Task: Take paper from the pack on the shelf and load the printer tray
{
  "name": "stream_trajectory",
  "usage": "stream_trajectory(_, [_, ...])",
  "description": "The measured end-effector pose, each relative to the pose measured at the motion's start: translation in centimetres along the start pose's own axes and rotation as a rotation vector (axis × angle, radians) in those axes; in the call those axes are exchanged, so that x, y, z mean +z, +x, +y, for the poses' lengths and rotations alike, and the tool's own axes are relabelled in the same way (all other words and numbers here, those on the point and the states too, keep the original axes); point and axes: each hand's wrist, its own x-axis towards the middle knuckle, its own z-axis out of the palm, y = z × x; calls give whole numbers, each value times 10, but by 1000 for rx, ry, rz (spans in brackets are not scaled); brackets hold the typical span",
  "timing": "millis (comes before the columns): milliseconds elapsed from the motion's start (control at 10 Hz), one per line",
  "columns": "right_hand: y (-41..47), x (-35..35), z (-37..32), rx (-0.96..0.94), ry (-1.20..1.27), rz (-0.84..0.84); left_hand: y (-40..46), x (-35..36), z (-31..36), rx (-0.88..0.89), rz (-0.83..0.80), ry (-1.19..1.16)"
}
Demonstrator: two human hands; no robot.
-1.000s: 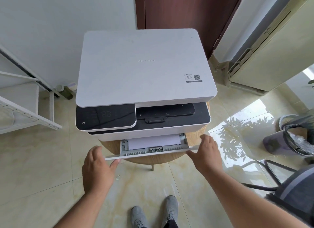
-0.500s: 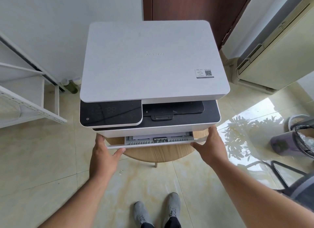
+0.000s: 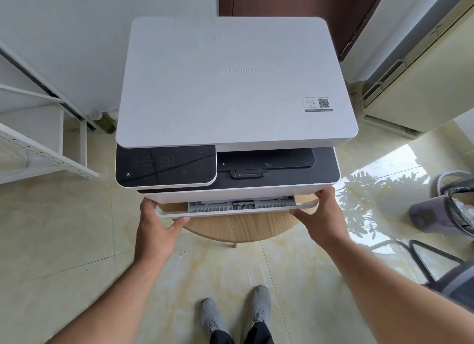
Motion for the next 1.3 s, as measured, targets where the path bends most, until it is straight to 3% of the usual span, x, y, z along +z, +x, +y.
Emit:
stream_trajectory(800, [6, 6, -22, 84, 95, 134, 12, 13, 13, -94, 153, -59])
stream_trajectory(1300, [-31, -48, -18, -3, -139, 111, -21, -34, 40, -99, 178, -31])
